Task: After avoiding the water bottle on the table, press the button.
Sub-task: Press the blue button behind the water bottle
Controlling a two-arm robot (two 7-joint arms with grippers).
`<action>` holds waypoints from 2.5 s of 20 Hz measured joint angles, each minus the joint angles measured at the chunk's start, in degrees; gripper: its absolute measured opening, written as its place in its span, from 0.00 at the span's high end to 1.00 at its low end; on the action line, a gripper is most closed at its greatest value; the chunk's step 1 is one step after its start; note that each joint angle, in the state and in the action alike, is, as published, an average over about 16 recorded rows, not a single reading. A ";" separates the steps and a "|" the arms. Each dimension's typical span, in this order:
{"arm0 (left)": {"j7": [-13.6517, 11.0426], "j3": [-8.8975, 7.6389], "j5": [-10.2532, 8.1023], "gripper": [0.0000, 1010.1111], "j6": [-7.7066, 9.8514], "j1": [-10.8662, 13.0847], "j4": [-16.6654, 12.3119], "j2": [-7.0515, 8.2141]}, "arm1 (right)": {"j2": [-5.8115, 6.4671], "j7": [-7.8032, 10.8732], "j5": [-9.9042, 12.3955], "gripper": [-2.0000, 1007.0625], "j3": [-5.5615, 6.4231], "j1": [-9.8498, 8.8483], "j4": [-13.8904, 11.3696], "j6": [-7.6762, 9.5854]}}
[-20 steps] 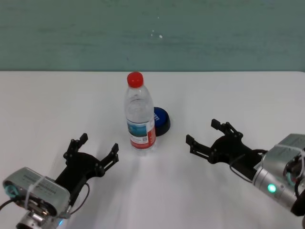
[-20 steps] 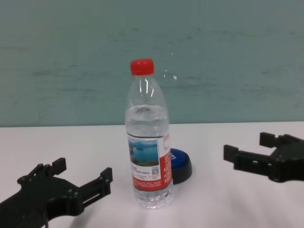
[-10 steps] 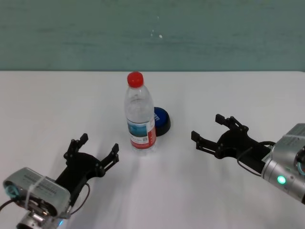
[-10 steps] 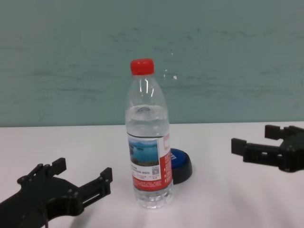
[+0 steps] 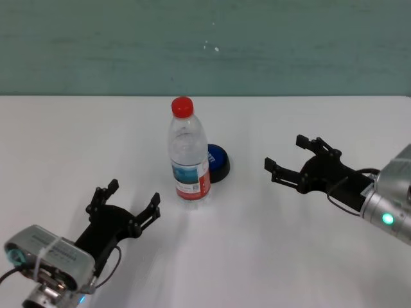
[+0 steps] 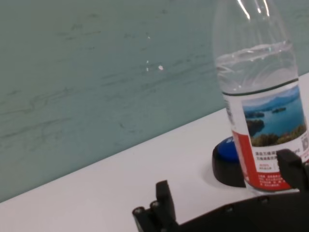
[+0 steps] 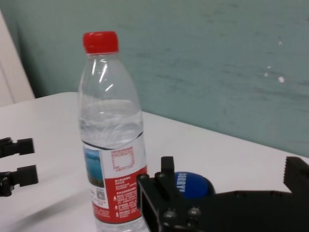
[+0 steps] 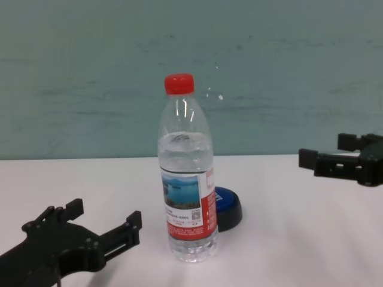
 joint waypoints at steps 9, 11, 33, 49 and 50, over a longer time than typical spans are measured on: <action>0.00 0.00 0.00 0.01 0.00 0.00 0.00 0.00 | 1.05 3.47 1.96 0.00 -3.00 7.76 6.91 0.38; 0.00 0.00 0.00 0.01 0.00 0.00 0.00 0.00 | 0.86 4.01 2.16 0.00 -3.73 9.51 8.84 0.15; 0.00 0.00 0.00 0.01 0.00 0.00 0.00 0.00 | -6.26 9.13 0.27 0.00 -10.72 24.80 30.30 -4.98; 0.00 0.00 0.00 0.01 0.00 0.00 0.00 0.00 | -10.60 12.89 -3.07 0.00 -14.07 32.18 41.78 -6.52; 0.00 0.00 0.00 0.01 0.00 0.00 0.00 0.00 | -10.85 13.10 -3.21 0.00 -14.16 32.55 42.43 -6.65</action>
